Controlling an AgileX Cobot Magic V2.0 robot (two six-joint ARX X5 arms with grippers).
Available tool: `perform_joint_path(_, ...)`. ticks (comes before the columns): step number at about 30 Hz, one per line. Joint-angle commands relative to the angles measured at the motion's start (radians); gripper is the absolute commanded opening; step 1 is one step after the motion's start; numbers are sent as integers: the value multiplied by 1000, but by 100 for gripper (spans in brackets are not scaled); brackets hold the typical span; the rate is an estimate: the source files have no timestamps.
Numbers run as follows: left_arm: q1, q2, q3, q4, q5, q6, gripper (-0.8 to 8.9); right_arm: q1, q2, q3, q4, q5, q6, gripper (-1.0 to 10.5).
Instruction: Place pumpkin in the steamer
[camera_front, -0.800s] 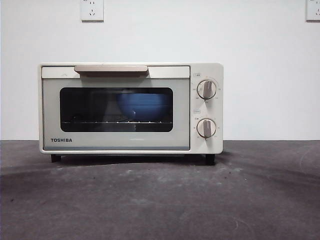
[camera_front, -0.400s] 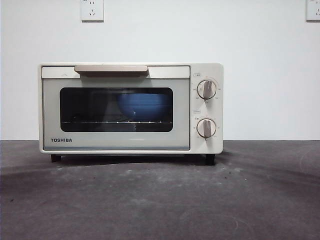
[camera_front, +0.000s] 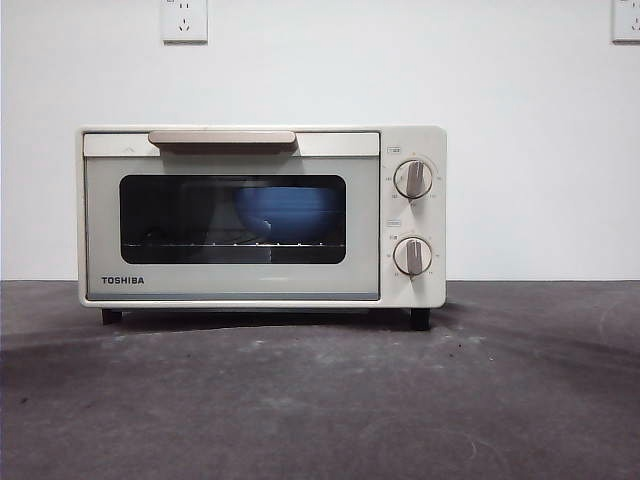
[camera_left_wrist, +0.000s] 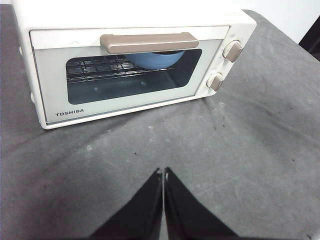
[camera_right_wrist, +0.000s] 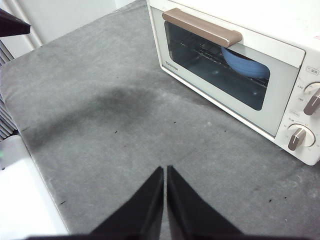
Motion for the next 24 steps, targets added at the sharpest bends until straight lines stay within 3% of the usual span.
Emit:
perform_joint_path(1,-3,3,19,11,5,12,15,7,4,3,16,-1,10,7)
perform_joint_path(10,-3,2,19,10,5,13,15,7,4,3,16,-1,10,7)
perform_joint_path(13,6,-26,16,29,-3,136,15,7,4,3,16,-1,10,7)
perform_joint_path(16,39,-79,-18,167,-18,210,16,7,4,3,16,-1,10,7)
perform_joint_path(24,154,-264,-268,604,-195,213,18,7,4,3,16,-1,10,7)
